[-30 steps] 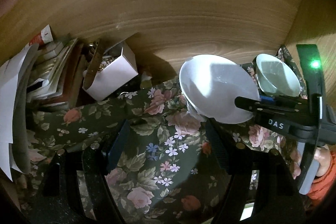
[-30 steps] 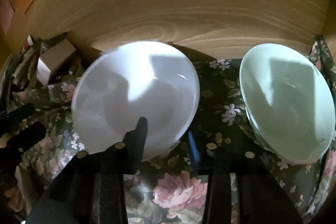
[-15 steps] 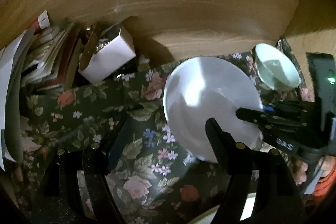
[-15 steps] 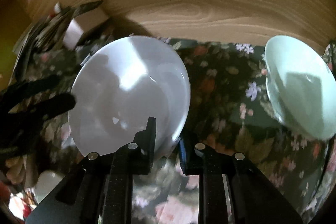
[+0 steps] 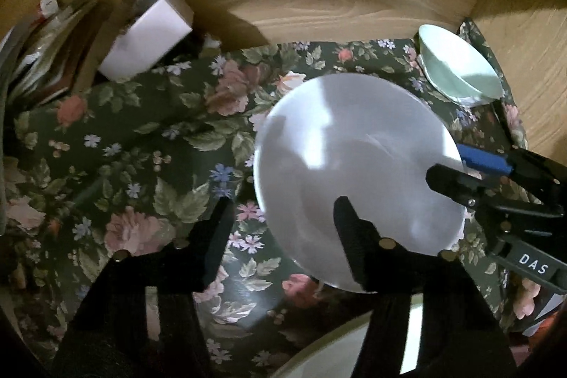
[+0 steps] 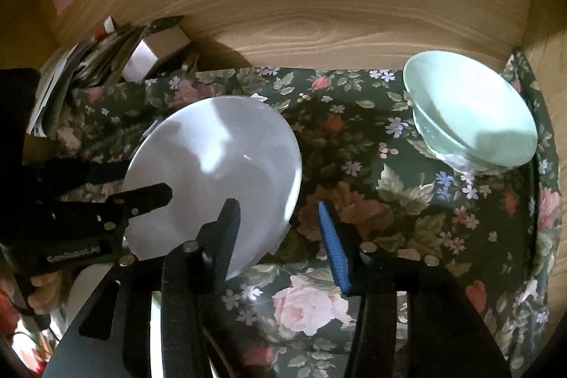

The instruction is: Organize plates and bowls

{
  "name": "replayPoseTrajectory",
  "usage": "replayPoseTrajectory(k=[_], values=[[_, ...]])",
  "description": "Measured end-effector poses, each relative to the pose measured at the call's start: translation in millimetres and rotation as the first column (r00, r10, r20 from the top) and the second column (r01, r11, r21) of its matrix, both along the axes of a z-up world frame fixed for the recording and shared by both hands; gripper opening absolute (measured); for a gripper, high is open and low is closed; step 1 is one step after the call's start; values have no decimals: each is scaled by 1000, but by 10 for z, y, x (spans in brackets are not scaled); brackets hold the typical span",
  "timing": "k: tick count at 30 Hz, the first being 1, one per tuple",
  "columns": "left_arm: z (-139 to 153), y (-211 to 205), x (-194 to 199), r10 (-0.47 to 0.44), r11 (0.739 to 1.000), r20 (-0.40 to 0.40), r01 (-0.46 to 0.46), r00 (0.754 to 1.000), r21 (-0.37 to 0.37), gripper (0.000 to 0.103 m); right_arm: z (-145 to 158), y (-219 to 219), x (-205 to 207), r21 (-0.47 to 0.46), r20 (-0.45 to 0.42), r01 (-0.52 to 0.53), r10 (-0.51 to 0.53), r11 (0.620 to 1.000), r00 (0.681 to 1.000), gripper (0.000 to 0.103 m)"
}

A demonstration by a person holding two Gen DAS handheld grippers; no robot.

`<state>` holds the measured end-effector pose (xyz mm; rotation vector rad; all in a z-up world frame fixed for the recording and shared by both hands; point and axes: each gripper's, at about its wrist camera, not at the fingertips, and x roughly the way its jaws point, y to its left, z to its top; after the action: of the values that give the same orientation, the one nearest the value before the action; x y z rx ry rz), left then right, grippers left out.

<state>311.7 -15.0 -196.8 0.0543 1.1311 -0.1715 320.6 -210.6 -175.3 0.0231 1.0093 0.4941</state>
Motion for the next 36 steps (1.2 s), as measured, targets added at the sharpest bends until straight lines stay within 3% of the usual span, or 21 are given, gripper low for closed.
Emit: replayPoseTrajectory(k=[5, 7, 9, 17, 36], values=[[-60, -36, 10, -12, 1000, -26, 12, 1000, -2, 37, -151, 114, 162, 35, -49, 13, -11, 999, 999, 42], [-69, -54, 3, -21, 1000, -22, 21, 1000, 0, 32, -177, 118, 178, 51, -57, 18, -15, 999, 998, 37], [-73, -74, 1, -29, 1000, -17, 29, 999, 2, 29, -202, 139, 196, 62, -72, 11, -6, 998, 997, 26], [-3, -117, -19, -27, 1000, 18, 27, 999, 7, 28, -148, 147, 148, 55, -53, 25, -22, 998, 998, 26], [702, -3, -493, -2, 999, 183, 12, 983, -52, 28, 525, 128, -347, 97, 126, 18, -30, 995, 992, 26]])
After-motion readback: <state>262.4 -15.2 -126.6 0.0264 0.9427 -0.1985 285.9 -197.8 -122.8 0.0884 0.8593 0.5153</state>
